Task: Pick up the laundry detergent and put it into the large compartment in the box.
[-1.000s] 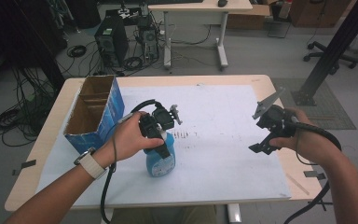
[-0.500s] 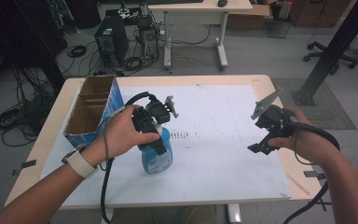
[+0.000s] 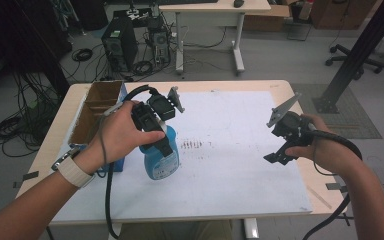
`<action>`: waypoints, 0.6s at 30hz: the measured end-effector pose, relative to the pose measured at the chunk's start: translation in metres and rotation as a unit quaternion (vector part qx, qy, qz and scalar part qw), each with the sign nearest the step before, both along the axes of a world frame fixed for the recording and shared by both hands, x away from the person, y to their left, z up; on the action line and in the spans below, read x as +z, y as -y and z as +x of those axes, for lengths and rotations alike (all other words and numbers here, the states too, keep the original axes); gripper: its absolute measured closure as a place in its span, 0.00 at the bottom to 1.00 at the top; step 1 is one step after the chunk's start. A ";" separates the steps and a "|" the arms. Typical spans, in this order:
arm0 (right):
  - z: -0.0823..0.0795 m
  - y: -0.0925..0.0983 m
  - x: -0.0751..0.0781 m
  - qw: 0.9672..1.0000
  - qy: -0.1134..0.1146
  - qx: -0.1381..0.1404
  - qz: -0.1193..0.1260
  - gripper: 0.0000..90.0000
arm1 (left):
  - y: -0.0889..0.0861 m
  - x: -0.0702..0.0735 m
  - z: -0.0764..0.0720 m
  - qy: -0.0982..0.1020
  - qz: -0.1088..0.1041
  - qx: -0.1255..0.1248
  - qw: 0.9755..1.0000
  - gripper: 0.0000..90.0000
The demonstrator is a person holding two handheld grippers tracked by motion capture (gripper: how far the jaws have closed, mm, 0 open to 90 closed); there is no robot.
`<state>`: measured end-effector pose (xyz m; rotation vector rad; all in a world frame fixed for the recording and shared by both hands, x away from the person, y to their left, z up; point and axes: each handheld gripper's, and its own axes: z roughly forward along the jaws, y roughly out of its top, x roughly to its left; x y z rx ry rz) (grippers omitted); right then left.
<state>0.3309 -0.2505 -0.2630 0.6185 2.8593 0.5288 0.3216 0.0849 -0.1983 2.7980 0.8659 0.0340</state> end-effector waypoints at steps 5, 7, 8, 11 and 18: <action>0.000 -0.002 0.000 1.000 0.000 0.002 -0.001 0.15 | -0.006 0.013 -0.002 0.003 -0.004 0.011 1.000 0.42; 0.001 -0.003 0.000 1.000 0.000 0.003 -0.001 0.15 | -0.008 0.018 -0.002 0.002 -0.001 0.018 1.000 0.42; 0.001 -0.003 0.000 1.000 0.000 0.003 -0.001 0.15 | -0.009 0.020 -0.003 0.003 0.001 0.021 1.000 0.42; 0.001 -0.003 0.000 1.000 0.000 0.004 -0.002 0.15 | -0.011 0.028 -0.004 0.008 0.004 0.029 1.000 0.42; 0.002 -0.004 0.000 1.000 -0.001 0.006 -0.002 0.15 | -0.018 0.047 -0.004 0.010 0.005 0.048 0.999 0.42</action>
